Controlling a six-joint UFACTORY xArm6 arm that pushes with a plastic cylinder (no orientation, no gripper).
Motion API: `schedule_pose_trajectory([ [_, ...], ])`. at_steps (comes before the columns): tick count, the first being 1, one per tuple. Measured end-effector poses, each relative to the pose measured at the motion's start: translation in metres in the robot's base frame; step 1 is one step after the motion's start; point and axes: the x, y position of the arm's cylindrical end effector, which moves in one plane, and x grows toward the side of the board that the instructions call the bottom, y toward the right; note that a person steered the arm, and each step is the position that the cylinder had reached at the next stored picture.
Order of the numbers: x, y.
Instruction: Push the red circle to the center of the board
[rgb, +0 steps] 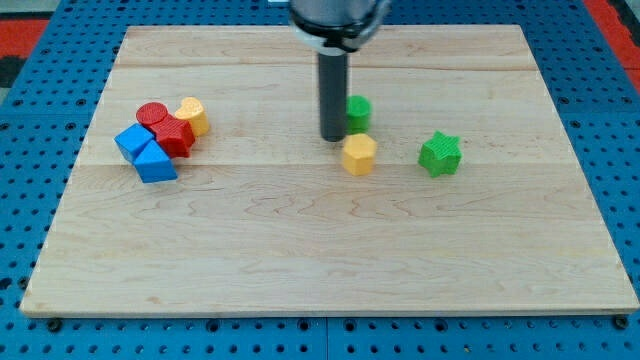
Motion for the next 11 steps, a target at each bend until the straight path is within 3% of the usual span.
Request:
schedule_pose_trajectory([
  [1, -0.004, -0.003],
  [2, -0.068, -0.043],
  [3, -0.088, -0.096],
  [5, -0.152, -0.251],
  [6, -0.138, -0.327],
  [7, -0.038, -0.325],
  [8, -0.002, -0.322],
  [9, -0.011, -0.318],
  [10, -0.019, -0.225],
  [11, -0.005, -0.091],
])
